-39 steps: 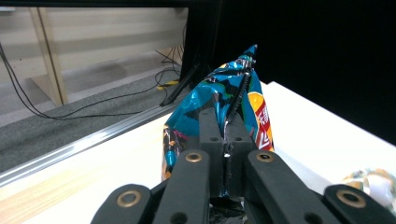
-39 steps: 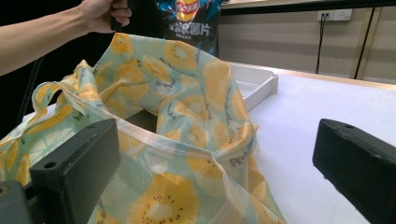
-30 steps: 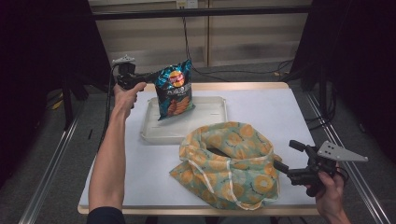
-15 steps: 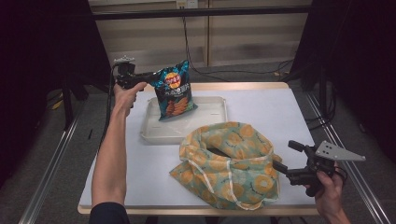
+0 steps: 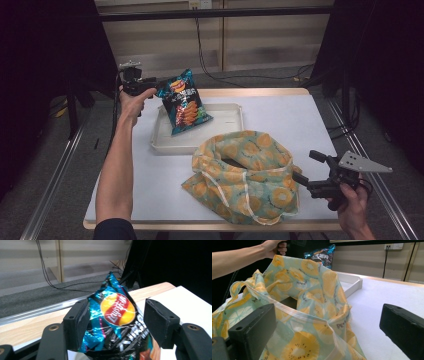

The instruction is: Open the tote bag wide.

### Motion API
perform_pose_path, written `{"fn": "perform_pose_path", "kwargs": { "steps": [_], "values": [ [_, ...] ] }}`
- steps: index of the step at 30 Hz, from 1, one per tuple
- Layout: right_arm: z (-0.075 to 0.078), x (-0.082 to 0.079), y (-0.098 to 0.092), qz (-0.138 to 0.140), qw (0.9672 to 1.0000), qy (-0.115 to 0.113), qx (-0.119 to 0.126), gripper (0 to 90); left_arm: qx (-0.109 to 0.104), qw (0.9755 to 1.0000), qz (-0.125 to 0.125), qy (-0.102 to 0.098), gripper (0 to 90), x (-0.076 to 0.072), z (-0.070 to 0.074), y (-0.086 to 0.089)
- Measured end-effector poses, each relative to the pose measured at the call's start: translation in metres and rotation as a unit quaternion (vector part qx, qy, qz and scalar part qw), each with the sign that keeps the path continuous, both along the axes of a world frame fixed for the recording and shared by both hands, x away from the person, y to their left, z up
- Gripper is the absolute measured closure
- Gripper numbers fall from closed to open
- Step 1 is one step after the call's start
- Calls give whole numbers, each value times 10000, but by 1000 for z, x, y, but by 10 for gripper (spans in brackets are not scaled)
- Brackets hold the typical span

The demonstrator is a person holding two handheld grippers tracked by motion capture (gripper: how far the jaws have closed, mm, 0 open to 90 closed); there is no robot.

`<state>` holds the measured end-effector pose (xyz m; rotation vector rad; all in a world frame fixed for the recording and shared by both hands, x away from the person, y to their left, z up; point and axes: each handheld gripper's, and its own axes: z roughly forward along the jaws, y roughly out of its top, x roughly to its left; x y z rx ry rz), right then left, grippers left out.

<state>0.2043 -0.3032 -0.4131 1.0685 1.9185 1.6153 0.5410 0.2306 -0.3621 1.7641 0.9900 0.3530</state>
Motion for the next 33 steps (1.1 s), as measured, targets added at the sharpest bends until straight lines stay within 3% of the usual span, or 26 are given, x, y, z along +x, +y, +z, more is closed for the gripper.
{"fn": "perform_pose_path", "kwargs": {
  "steps": [1, 3, 5, 7, 8, 9, 10, 12, 16, 21, 24, 25, 26, 27, 30, 33],
  "values": [
    [0, 0, 0, 11, 10000, 18, 8, 6, 0, 10000, 0, 0, 390, 0, 0, 0],
    [0, 0, 0, 14, 10000, 27, -16, 6, -24, 9997, -244, -44, 442, -8, 3, -4],
    [0, 0, 0, 11, 10000, 24, -22, 6, -74, 9992, -387, -28, 555, -11, 2, -5],
    [0, 0, 0, 11, 10000, 23, -22, 6, -104, 9983, -572, 59, 570, -16, 1, -10],
    [0, 0, 0, 16, 10000, 27, -29, 6, -136, 9976, -676, 69, 624, -19, 0, -12],
    [0, 0, 0, 7, 10000, 37, -16, 5, -140, 9969, -763, 97, 754, -22, -2, -14],
    [0, 0, 0, 7, 10000, 37, -16, 5, -101, 9963, -855, 82, 754, -26, -4, -17],
    [0, 0, 0, -1, 10000, 10, -24, 6, 34, 9937, -1104, 179, 887, -31, -9, -25],
    [0, 0, -1, -17, 10000, 17, -42, 5, 233, 9894, -1378, 387, 900, -40, -27, -37],
    [-1, 1, 0, 5, 10000, 31, -79, 5, 480, 9851, -1525, 629, 900, -46, -50, -40],
    [-1, 1, 1, -14, 10000, 51, -48, 5, 805, 9805, -1608, 792, 900, -48, -61, -44],
    [-1, 2, 1, -13, 10000, 46, -57, 5, 818, 9786, -1681, 861, 900, -49, -63, -46],
    [-2, 2, 1, -5, 10000, 42, -88, 5, 982, 9757, -1741, 899, 900, -50, -66, -51],
    [-2, 2, 1, -5, 10000, 42, -88, 5, 982, 9757, -1741, 899, 900, -50, -66, -51],
    [-1, 3, 2, -14, 9999, 80, -62, 5, 1165, 9705, -1871, 973, 900, -50, -69, -62],
    [-1, 3, 2, -5, 10000, 64, -60, 6, 1405, 9667, -1844, 1081, 900, -45, -75, -65]
  ]
}}
